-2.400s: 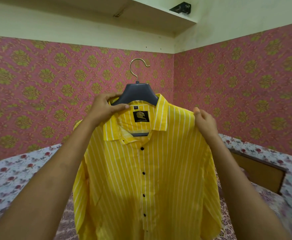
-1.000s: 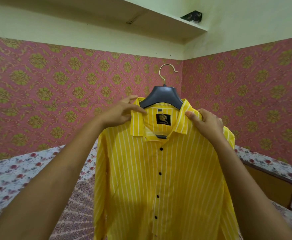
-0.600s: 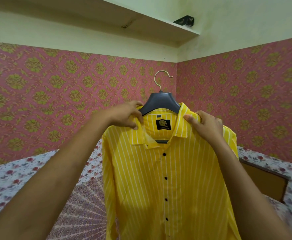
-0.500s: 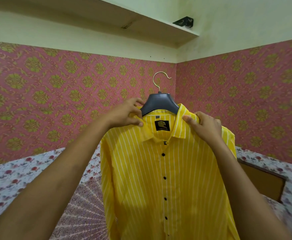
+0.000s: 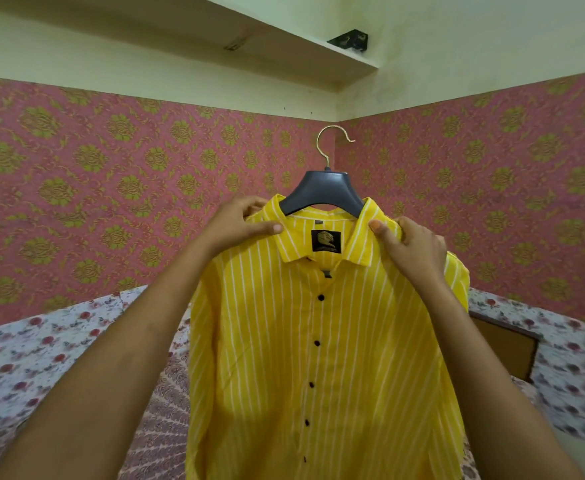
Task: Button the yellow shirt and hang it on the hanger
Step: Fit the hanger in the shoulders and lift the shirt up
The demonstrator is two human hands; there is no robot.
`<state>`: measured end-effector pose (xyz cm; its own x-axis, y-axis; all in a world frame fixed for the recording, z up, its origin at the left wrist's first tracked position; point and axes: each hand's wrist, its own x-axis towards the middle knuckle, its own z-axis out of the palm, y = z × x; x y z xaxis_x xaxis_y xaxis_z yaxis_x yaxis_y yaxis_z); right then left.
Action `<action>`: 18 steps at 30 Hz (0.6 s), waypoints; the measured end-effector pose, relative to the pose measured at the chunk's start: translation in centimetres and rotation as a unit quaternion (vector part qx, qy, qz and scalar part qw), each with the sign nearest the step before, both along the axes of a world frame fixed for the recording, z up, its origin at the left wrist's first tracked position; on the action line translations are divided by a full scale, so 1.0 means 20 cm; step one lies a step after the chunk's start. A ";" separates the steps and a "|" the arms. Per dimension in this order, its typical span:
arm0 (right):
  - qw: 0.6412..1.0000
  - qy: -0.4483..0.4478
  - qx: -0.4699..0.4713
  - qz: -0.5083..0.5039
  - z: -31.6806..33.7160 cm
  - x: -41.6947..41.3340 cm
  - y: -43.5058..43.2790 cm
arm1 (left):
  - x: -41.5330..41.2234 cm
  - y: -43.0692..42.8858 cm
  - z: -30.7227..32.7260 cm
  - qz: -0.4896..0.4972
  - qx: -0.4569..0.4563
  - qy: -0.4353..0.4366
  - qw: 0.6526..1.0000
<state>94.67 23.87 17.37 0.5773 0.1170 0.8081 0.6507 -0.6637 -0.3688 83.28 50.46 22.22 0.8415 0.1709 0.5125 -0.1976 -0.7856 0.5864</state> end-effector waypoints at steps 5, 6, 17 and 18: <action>0.998 -0.004 0.013 -0.065 -0.01 -0.07 -0.01 | -0.01 -0.02 -0.06 -0.032 -0.026 -0.016 0.999; 0.998 -0.004 0.009 -0.066 -0.01 -0.08 -0.02 | -0.01 -0.03 -0.07 -0.035 -0.035 -0.023 0.998; 0.991 0.009 0.012 -0.130 -0.05 -0.20 -0.26 | 0.07 -0.23 -0.13 -0.071 -0.027 -0.067 0.995; 0.990 0.003 0.017 -0.142 -0.05 -0.20 -0.30 | 0.08 -0.27 -0.13 -0.084 -0.024 -0.070 0.994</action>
